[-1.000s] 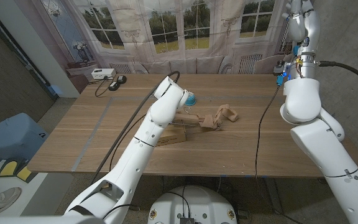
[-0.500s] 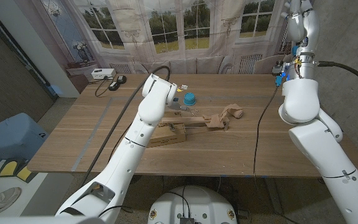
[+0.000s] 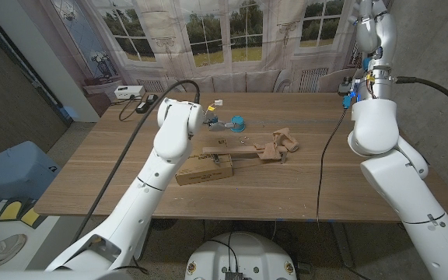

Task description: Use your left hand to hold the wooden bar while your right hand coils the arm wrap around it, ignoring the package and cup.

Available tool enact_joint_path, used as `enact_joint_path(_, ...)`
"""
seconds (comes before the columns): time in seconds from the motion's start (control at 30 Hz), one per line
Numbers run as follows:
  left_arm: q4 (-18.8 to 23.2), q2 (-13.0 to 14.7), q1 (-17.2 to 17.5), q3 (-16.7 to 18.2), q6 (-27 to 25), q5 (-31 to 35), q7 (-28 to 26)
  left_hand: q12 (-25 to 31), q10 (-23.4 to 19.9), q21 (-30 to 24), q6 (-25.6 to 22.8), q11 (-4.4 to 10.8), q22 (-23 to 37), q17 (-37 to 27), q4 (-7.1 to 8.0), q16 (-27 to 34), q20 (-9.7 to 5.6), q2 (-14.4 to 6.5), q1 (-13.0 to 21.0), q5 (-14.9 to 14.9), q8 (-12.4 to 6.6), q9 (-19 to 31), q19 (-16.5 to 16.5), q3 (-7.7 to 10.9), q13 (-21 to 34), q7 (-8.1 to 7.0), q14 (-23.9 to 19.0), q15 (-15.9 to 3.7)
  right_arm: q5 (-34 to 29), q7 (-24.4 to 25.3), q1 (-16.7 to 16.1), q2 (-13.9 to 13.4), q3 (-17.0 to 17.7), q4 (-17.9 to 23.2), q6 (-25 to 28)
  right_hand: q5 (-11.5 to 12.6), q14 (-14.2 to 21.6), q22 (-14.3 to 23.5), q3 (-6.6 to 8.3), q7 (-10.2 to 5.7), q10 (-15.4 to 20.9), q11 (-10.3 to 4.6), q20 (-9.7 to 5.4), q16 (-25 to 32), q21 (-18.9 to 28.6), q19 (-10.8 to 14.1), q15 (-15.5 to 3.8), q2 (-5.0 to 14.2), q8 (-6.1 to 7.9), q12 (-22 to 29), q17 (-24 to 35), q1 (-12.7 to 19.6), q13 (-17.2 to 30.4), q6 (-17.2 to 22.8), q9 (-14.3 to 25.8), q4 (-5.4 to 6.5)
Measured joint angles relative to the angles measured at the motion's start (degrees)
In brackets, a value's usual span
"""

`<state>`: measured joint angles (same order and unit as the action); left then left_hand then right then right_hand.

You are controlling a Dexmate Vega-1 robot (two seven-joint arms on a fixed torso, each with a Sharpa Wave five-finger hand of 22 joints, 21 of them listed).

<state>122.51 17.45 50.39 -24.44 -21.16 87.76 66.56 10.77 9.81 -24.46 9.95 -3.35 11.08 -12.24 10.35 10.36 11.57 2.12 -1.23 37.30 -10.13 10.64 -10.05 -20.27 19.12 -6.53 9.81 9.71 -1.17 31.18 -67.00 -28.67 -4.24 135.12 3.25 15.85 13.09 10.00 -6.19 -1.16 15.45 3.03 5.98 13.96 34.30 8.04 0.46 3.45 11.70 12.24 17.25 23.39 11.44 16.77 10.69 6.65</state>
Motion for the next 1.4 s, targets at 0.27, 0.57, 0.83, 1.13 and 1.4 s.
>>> enact_joint_path(0.27,3.1,3.7,5.2,1.8,-3.4,-13.0,-14.9,1.3,0.0,0.1,-0.1,1.17,0.0,0.3,0.20,1.4,-0.01,-2.0,0.6,0.0,-1.54,-0.3,0.0,0.20,-1.2,-1.88,0.1,-1.34,1.5,-2.1,-1.0,-1.7,1.3,1.6,2.2,-0.6,-2.8,-0.2,0.43,-1.83,-1.9,-1.35,-1.52,-1.8,-1.5,-0.6,0.03,0.56,-0.31,-1.0,-1.5,1.1,-0.2,-0.6,0.0,-0.91)
enact_joint_path(0.57,4.2,6.4,10.0,4.9,0.9,-28.4,-31.0,2.2,0.0,-0.4,-0.1,1.81,-0.2,1.0,-0.15,1.8,-0.01,-4.0,1.4,-0.6,-2.18,-0.5,0.0,0.67,-2.6,-3.06,0.0,-3.48,8.5,-7.2,-2.2,-3.6,2.8,2.8,6.5,-1.4,-2.9,-0.1,-0.41,-0.53,-2.7,-0.54,-0.39,-2.1,-2.4,-0.1,1.55,1.88,-0.74,-1.2,-2.6,-1.1,-0.3,-1.9,0.0,-0.07)
enact_joint_path(0.83,0.2,11.1,14.8,9.2,10.7,-45.4,-47.5,2.7,0.1,-0.9,0.2,2.36,-0.4,1.6,-0.65,1.8,-0.96,-5.2,2.6,-0.9,-2.59,-0.5,0.1,1.17,-4.1,-3.44,0.0,-5.54,15.5,-10.2,-3.4,-4.5,3.3,2.1,7.5,-1.8,2.5,-0.1,-1.57,1.98,0.1,3.48,3.57,-0.4,-1.7,8.6,4.19,2.43,-0.74,-0.6,-4.6,-4.5,-0.5,-2.4,0.0,1.08)
enact_joint_path(1.13,-5.3,13.8,14.5,9.4,22.2,-63.7,-66.9,3.1,0.0,-1.0,0.1,3.06,-0.7,2.1,-1.25,1.4,-2.07,-6.2,3.7,-1.6,-2.62,-0.8,0.2,1.77,-5.6,-3.93,-0.1,-6.85,21.5,-11.5,-4.8,-5.0,3.0,0.1,7.0,-1.9,10.9,-0.4,-2.44,5.19,6.1,6.03,3.47,0.9,-0.4,22.6,4.83,2.48,-0.42,0.2,-6.1,-6.0,-0.5,0.6,-0.3,1.32)
enact_joint_path(1.4,-10.1,15.5,12.8,8.5,31.0,-75.9,-76.5,3.1,0.0,-0.8,0.2,3.24,-0.8,2.1,-1.67,1.4,-2.59,-6.3,4.4,-2.2,-2.62,-0.8,0.1,1.84,-6.1,-4.04,0.1,-7.09,27.9,-13.0,-5.9,-5.7,2.0,-2.9,4.4,-1.9,12.5,-0.4,-2.91,6.51,7.7,6.89,3.45,1.3,-0.4,24.6,5.45,2.64,-0.41,0.4,-6.1,-6.6,-0.5,2.0,-0.3,1.33)
